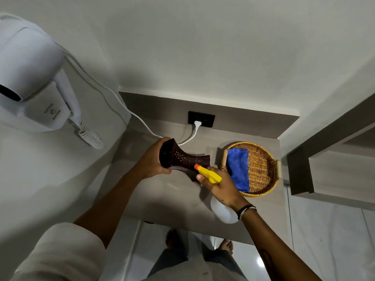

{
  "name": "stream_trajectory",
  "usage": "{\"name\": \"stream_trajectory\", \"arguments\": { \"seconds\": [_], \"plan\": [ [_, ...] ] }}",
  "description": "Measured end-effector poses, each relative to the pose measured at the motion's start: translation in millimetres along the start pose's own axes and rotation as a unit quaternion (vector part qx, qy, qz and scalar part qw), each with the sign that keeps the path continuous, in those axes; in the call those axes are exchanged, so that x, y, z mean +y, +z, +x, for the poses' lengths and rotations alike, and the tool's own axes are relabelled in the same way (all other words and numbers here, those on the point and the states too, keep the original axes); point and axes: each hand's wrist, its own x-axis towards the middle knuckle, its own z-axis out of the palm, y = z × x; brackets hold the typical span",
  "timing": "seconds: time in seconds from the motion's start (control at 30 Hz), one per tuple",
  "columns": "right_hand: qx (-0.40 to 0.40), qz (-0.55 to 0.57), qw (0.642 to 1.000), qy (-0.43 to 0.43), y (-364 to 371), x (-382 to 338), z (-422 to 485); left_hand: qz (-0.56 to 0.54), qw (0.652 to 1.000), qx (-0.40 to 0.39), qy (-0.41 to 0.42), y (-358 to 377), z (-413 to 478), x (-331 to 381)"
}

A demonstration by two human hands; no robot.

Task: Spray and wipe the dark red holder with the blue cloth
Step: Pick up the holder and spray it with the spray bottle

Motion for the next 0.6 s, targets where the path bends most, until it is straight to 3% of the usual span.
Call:
{"name": "stream_trajectory", "arguments": {
  "seconds": [0.4, 0.5, 0.6],
  "plan": [
    [0.019, -0.045, 0.999, 0.016, 0.5, 5.4, 0.2, 0.017, 1.0, -0.002, 0.013, 0.2, -1.8, -2.2],
    [0.02, -0.027, 0.999, 0.03, -1.9, 4.7, -0.3, -0.018, 0.999, 0.026, -0.032, 0.0, -5.2, -2.9],
    [0.013, 0.01, 0.999, 0.048, -5.0, 2.6, -0.6, -0.073, 0.987, 0.056, -0.128, -3.4, -5.4, -1.0]
  ]
}}
